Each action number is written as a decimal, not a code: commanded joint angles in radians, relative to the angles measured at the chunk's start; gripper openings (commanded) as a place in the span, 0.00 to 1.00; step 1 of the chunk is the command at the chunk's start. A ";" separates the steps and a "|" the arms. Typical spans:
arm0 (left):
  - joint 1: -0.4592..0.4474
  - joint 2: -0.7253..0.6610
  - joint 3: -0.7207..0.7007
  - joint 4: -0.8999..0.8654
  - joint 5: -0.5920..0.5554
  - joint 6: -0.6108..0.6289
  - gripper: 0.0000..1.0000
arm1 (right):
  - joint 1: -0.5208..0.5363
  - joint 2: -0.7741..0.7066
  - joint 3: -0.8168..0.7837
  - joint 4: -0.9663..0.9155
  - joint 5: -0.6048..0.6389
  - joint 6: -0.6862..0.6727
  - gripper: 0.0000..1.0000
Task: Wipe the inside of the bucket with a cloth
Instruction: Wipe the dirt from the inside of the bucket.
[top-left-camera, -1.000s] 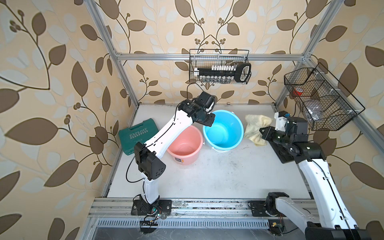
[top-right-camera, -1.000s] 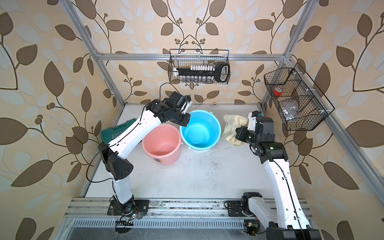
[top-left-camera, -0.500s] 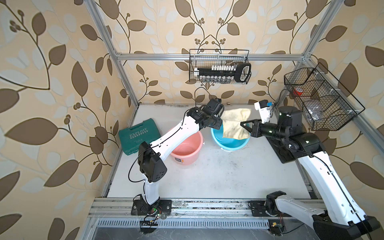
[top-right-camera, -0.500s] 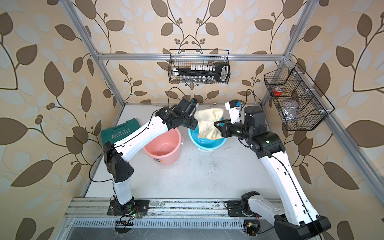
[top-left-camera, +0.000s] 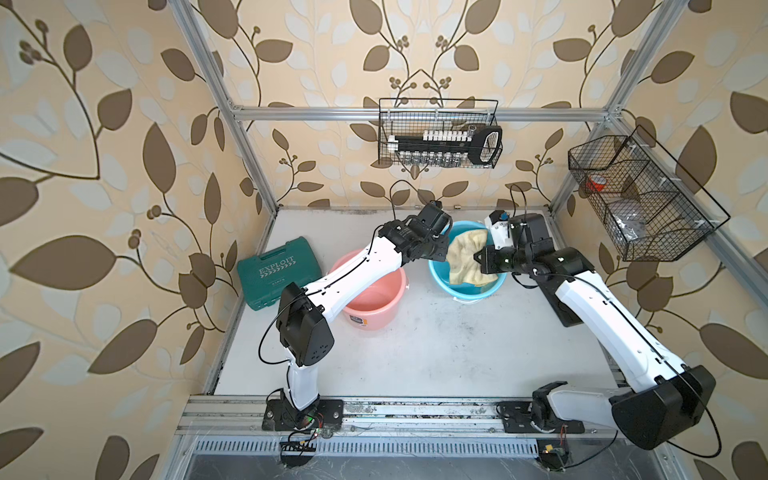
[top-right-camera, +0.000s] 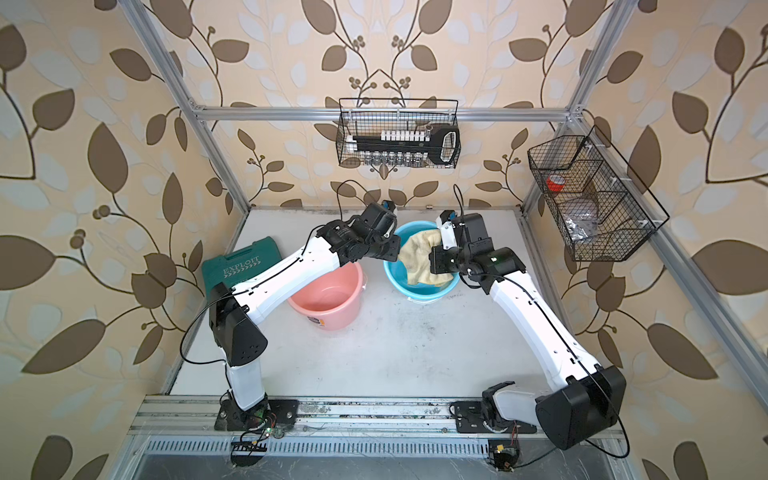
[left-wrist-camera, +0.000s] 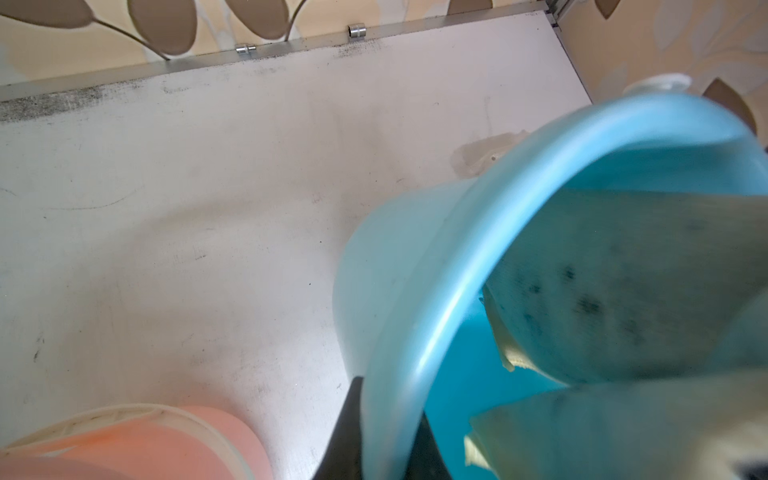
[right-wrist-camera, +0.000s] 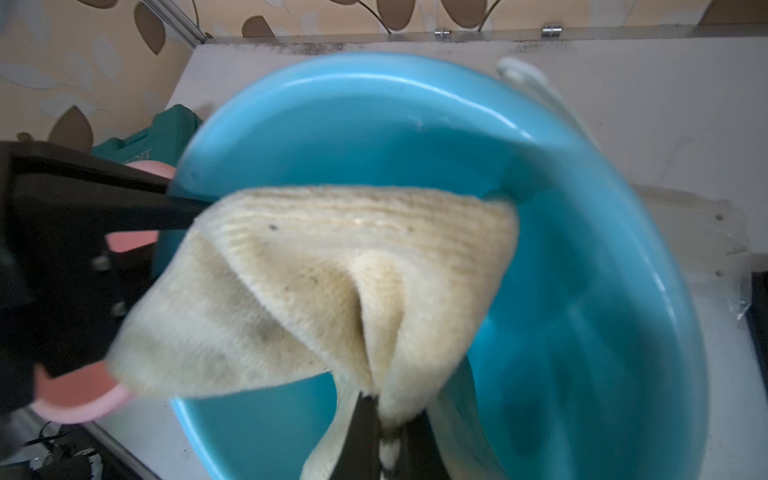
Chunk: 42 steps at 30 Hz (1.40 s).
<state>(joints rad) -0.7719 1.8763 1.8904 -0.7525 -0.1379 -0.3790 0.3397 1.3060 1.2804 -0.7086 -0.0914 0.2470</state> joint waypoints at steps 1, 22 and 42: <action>0.002 -0.064 0.029 0.002 -0.015 -0.055 0.00 | 0.046 0.028 -0.017 0.015 0.144 -0.049 0.00; 0.003 -0.067 0.043 -0.101 0.110 -0.154 0.00 | 0.165 0.232 -0.066 0.099 0.384 -0.145 0.00; -0.001 -0.103 -0.048 -0.119 0.323 -0.173 0.00 | 0.157 0.578 0.137 -0.022 0.479 -0.022 0.00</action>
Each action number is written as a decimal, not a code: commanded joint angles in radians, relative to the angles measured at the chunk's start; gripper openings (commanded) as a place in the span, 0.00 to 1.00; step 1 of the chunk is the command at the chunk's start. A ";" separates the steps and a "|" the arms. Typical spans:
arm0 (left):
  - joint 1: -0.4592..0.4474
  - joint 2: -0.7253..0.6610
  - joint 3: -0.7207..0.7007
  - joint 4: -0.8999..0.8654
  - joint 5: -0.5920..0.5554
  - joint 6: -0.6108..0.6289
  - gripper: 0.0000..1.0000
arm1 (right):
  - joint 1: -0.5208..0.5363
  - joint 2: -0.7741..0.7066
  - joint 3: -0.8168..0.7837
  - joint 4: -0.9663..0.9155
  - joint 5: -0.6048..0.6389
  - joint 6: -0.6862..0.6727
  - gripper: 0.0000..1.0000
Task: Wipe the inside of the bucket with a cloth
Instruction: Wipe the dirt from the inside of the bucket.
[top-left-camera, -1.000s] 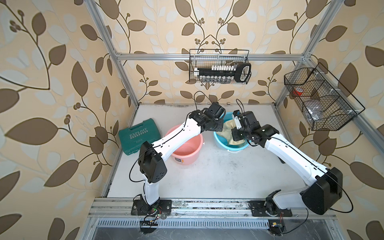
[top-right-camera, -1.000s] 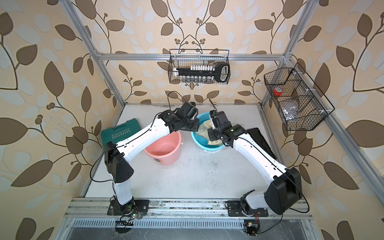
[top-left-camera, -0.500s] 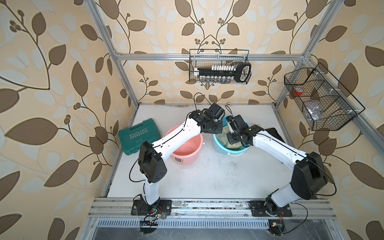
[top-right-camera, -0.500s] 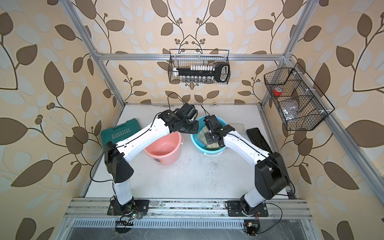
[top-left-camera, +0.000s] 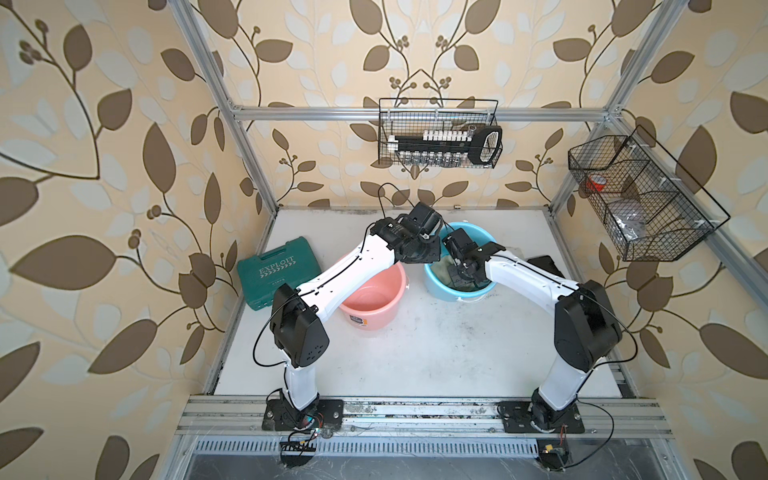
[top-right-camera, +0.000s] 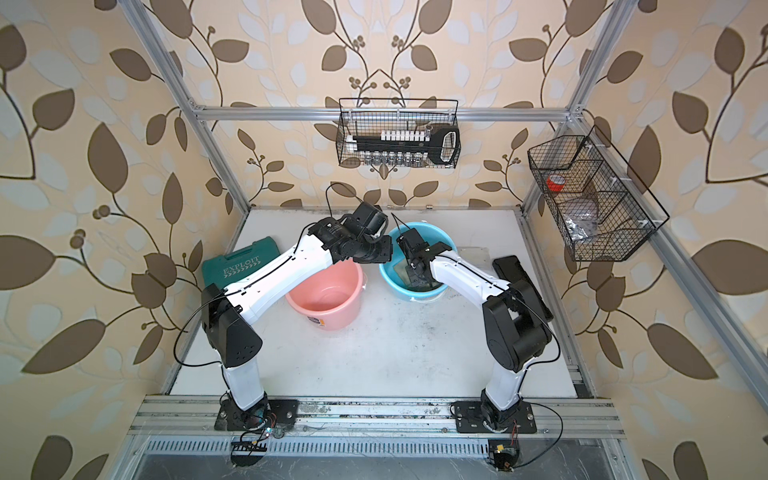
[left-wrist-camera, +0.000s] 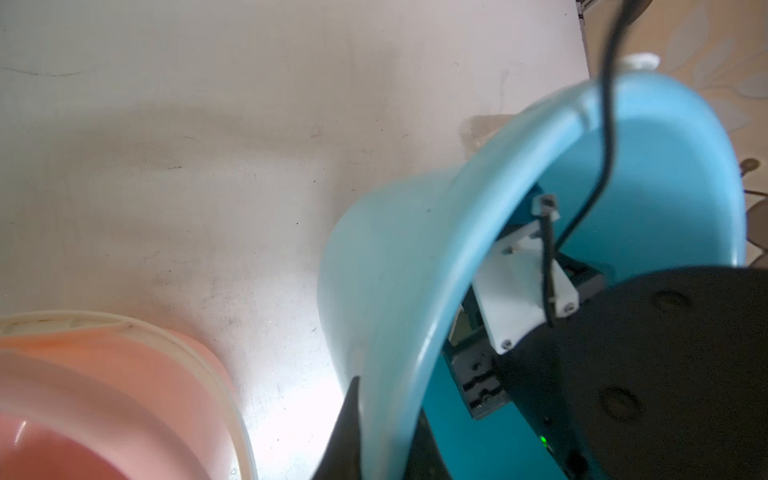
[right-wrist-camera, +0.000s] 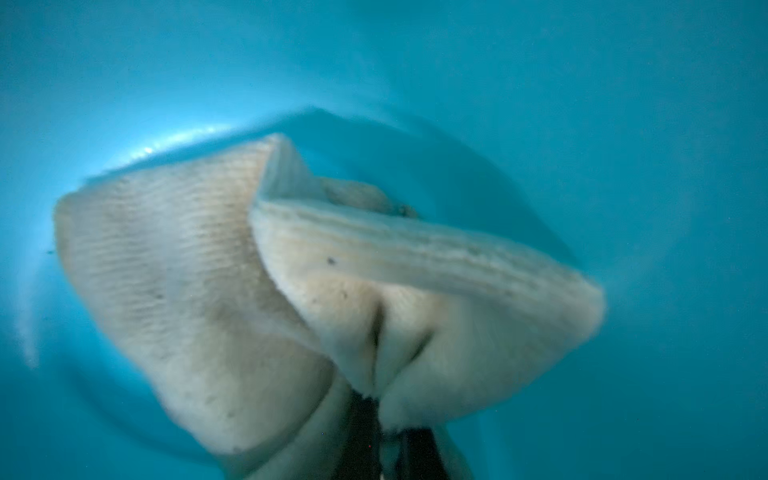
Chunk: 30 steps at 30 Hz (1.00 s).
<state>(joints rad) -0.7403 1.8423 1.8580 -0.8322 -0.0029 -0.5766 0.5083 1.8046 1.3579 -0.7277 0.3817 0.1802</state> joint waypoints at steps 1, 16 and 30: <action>-0.036 -0.072 -0.027 -0.033 0.192 0.023 0.00 | -0.011 0.102 0.071 -0.012 -0.013 0.049 0.00; -0.043 -0.047 -0.083 -0.034 0.110 0.052 0.00 | -0.001 0.101 -0.015 0.210 -0.755 0.098 0.00; -0.042 0.019 -0.040 -0.057 0.014 0.085 0.00 | -0.257 -0.263 -0.302 0.500 -1.259 0.227 0.00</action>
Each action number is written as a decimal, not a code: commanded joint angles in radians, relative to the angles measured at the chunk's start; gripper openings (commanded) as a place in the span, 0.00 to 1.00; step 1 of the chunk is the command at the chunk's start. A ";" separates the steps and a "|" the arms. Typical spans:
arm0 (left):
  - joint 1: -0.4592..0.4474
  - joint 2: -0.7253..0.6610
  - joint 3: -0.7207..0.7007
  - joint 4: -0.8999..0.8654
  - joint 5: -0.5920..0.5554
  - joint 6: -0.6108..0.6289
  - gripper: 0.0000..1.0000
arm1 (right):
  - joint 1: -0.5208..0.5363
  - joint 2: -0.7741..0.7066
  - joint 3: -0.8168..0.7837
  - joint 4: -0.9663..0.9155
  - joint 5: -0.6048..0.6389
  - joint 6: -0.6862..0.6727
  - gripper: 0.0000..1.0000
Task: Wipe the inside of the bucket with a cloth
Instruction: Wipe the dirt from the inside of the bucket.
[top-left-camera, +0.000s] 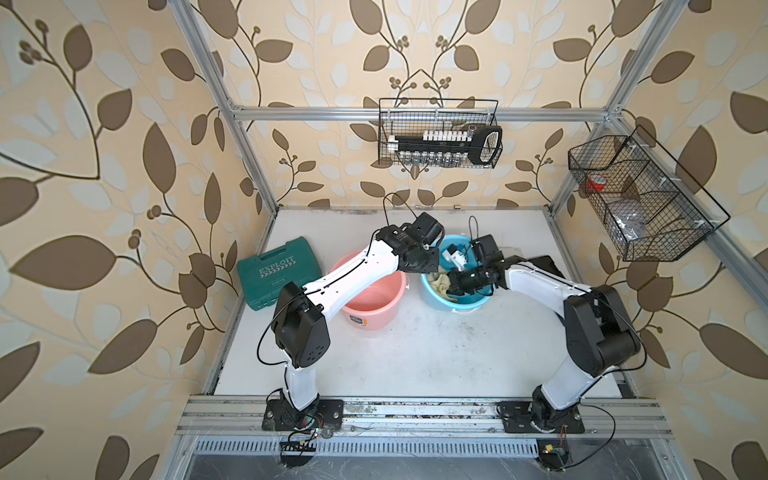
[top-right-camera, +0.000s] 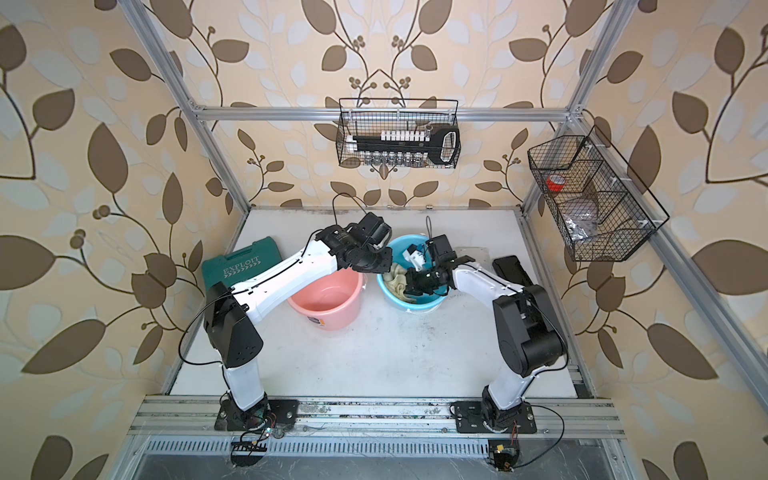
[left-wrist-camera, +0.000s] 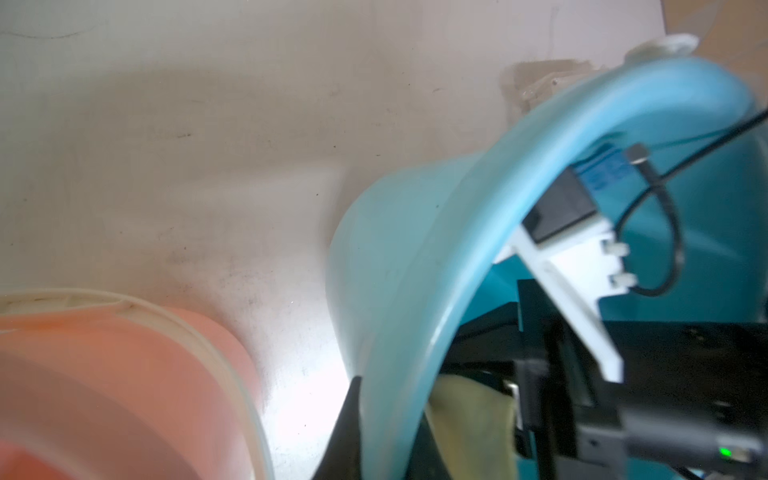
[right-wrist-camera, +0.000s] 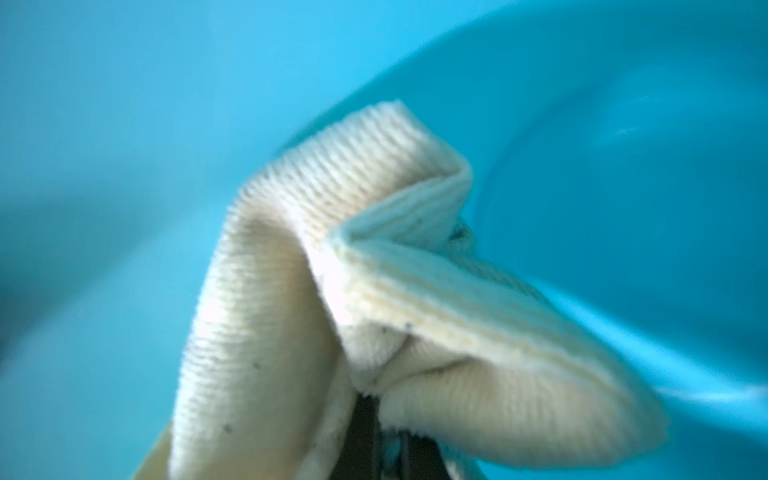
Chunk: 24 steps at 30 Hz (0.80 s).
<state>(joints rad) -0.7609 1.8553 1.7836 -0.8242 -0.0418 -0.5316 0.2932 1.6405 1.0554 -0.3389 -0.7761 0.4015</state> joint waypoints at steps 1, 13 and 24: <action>-0.021 0.013 0.038 -0.067 0.052 0.042 0.00 | -0.045 -0.136 0.001 0.076 -0.061 -0.018 0.00; -0.021 0.036 0.079 -0.066 0.105 0.024 0.00 | 0.116 -0.199 0.112 -0.274 0.827 -0.195 0.00; -0.011 0.036 0.101 -0.097 0.113 0.027 0.00 | 0.226 -0.042 0.152 -0.333 1.214 -0.240 0.00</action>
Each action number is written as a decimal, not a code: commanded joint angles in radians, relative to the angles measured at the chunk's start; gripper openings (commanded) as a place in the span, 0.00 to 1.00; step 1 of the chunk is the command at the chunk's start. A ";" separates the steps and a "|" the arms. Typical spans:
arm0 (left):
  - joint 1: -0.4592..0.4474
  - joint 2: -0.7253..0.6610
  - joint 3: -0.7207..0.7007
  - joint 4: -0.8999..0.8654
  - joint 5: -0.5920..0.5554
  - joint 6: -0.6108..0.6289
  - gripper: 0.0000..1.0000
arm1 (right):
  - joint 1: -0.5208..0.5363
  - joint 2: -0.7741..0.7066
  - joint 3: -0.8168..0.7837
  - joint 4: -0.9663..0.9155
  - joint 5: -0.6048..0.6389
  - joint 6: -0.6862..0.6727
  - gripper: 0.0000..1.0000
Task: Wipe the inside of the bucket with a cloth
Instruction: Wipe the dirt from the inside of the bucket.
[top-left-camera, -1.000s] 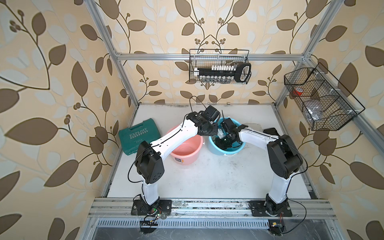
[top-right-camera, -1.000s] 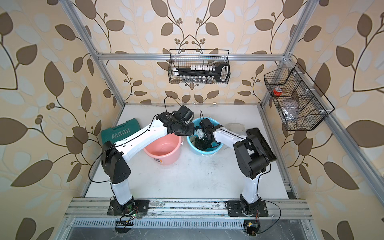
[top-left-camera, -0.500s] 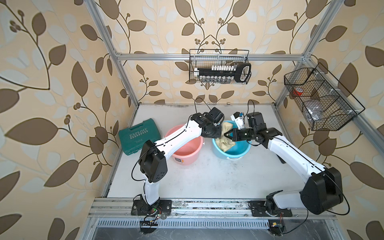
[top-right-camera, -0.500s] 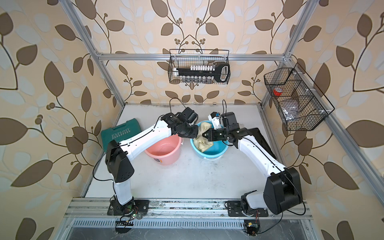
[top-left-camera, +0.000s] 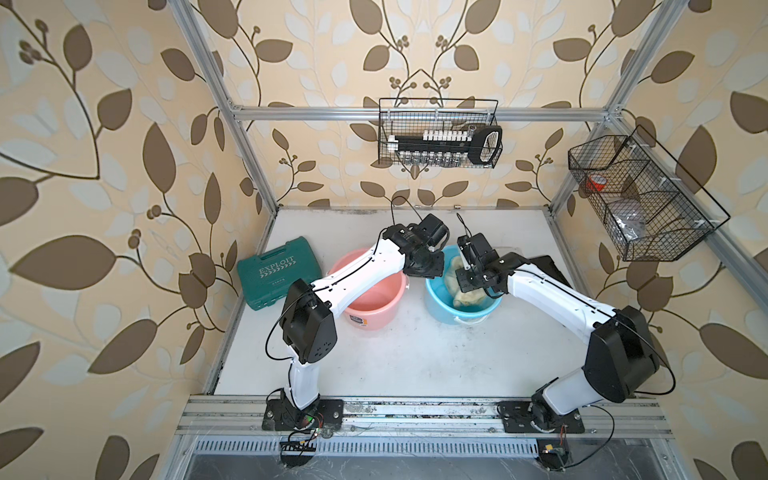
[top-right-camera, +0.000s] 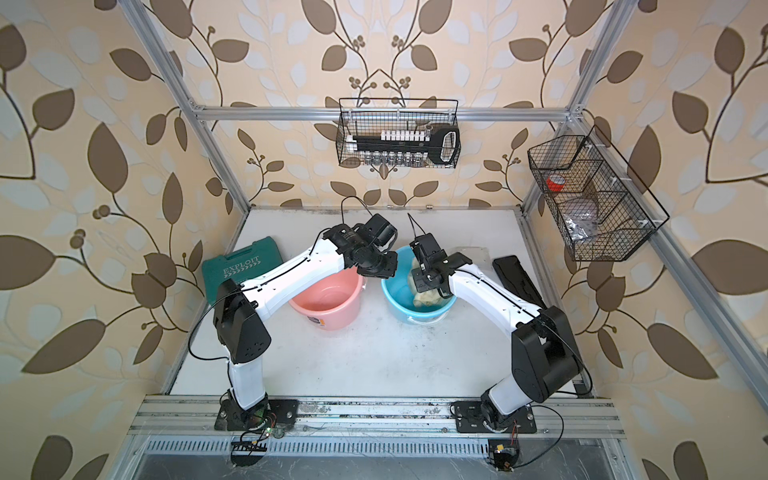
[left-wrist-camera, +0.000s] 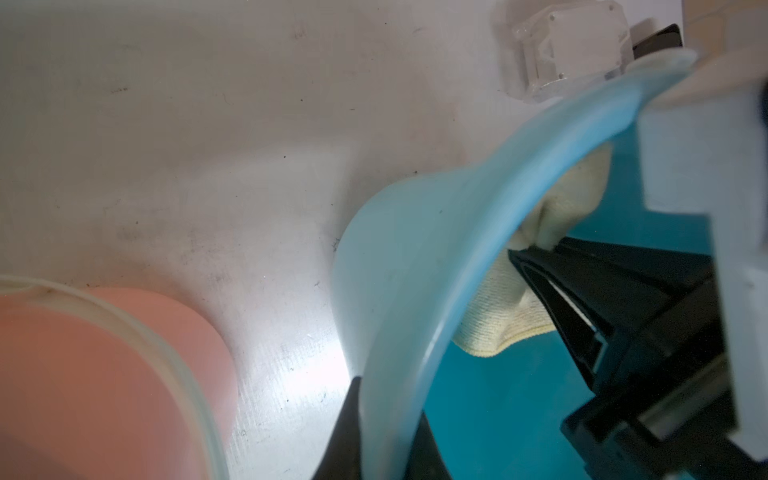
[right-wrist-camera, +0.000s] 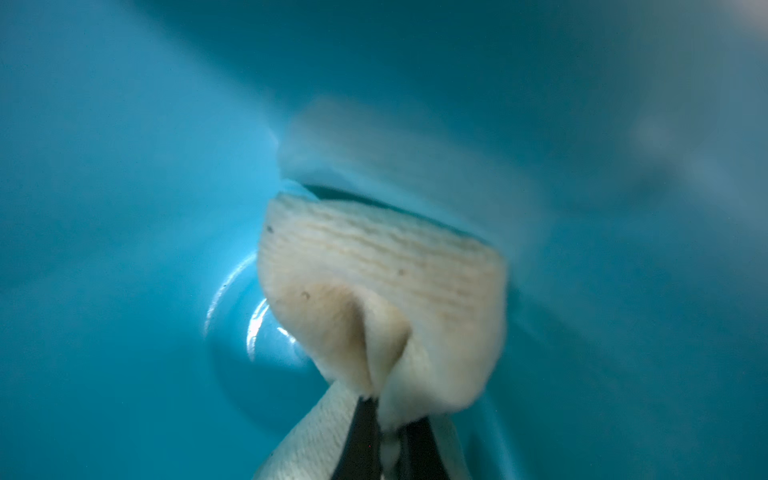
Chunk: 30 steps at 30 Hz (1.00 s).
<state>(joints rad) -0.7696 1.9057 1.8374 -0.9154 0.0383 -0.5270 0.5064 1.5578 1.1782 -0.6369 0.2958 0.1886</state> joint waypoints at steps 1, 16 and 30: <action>-0.001 -0.013 0.049 -0.006 0.033 0.022 0.00 | 0.017 0.054 0.030 -0.036 0.153 -0.028 0.00; 0.050 0.018 0.097 -0.071 0.033 0.034 0.00 | 0.066 0.019 -0.025 -0.002 0.131 -0.069 0.00; 0.049 0.013 0.076 -0.061 0.098 0.033 0.00 | 0.065 0.217 0.099 -0.078 0.268 -0.020 0.00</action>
<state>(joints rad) -0.7170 1.9545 1.9182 -0.9924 0.0780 -0.5053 0.5716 1.7115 1.2232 -0.6891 0.4877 0.1337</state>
